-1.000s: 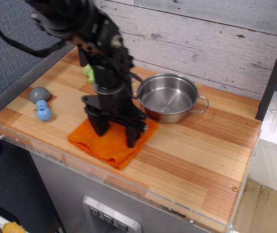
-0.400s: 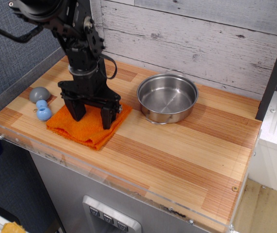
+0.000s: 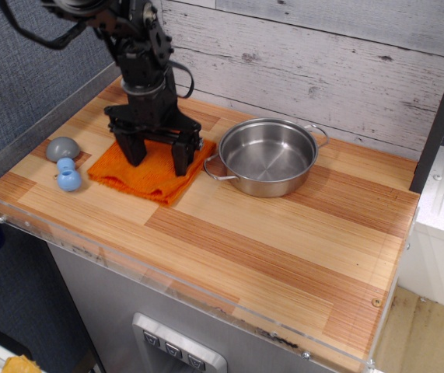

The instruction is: Slide the orange cloth back to the left side of the pot.

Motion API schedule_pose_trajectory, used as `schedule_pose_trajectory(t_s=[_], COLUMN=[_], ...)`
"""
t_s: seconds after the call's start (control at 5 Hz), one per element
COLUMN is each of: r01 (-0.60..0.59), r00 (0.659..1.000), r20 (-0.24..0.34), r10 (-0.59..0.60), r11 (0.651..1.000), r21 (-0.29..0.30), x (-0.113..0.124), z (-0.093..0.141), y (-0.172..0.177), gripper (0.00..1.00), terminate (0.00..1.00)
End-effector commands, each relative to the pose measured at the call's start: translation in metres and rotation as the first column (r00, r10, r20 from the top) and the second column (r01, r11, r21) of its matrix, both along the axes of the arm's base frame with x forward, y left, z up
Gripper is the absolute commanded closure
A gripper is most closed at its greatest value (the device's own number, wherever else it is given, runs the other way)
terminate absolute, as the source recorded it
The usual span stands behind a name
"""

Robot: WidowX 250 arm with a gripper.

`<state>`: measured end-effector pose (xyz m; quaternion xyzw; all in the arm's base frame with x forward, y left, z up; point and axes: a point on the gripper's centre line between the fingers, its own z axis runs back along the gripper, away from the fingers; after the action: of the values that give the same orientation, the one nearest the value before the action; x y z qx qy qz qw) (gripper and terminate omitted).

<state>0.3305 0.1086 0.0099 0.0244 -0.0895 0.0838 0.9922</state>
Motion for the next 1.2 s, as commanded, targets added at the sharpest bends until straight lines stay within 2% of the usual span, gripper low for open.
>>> schedule_pose_trajectory(t_s=[0.0, 0.4, 0.6, 1.0], r01=[0.065, 0.091, 0.094, 0.123], r00=[0.997, 0.995, 0.994, 0.986], r20=[0.04, 0.039, 0.058, 0.106], r10=[-0.066, -0.092, -0.094, -0.126], r11=[0.998, 0.996, 0.996, 0.992], r21=[0.018, 0.02, 0.009, 0.036], x=[0.037, 0.038, 0.036, 0.036], z=[0.009, 0.017, 0.033, 0.082], y=[-0.012, -0.027, -0.033, -0.042], gripper=[0.0, 0.0, 0.0, 0.0], terminate=[0.0, 0.0, 0.0, 0.0])
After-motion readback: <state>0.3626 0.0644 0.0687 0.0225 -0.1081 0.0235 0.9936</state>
